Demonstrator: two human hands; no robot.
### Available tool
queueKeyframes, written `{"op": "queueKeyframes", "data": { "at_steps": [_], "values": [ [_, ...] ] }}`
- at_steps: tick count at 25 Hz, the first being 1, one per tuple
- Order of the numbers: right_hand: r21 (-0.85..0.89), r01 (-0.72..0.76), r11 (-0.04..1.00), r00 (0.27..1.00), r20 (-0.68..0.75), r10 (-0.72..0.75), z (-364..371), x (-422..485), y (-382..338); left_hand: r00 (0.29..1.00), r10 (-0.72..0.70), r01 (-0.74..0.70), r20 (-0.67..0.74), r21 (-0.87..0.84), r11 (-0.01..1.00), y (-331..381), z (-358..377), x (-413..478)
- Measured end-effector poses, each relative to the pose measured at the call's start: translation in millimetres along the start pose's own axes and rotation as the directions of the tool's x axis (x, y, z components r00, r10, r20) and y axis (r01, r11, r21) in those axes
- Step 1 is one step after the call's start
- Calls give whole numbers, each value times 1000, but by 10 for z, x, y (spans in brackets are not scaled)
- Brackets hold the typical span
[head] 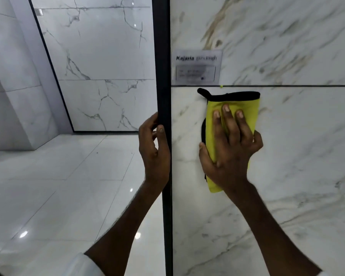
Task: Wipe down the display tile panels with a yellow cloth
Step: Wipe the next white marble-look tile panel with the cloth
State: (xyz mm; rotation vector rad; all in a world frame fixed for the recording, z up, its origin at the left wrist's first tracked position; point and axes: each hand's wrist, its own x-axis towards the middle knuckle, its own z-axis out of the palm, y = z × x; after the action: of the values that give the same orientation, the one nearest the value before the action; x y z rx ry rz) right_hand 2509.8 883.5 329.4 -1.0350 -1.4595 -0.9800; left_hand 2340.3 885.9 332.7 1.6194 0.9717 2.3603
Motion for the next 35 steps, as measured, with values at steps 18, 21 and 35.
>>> {"op": "queueKeyframes", "data": {
  "at_steps": [18, 21, 35],
  "values": [
    [-20, 27, 999, 990, -141, -29, 264, 606, -607, 979, 193, -192, -62, 27, 981, -552, 30, -546],
    [-56, 30, 998, 990, -133, -37, 324, 154, -606, 981, 186, -187, -56, -10, 982, -529, 12, -564],
    [-67, 58, 996, 998, -32, -60, 435, -1550, -565, 994, 82, -76, 71, -93, 993, -729, -258, -939]
  ]
}}
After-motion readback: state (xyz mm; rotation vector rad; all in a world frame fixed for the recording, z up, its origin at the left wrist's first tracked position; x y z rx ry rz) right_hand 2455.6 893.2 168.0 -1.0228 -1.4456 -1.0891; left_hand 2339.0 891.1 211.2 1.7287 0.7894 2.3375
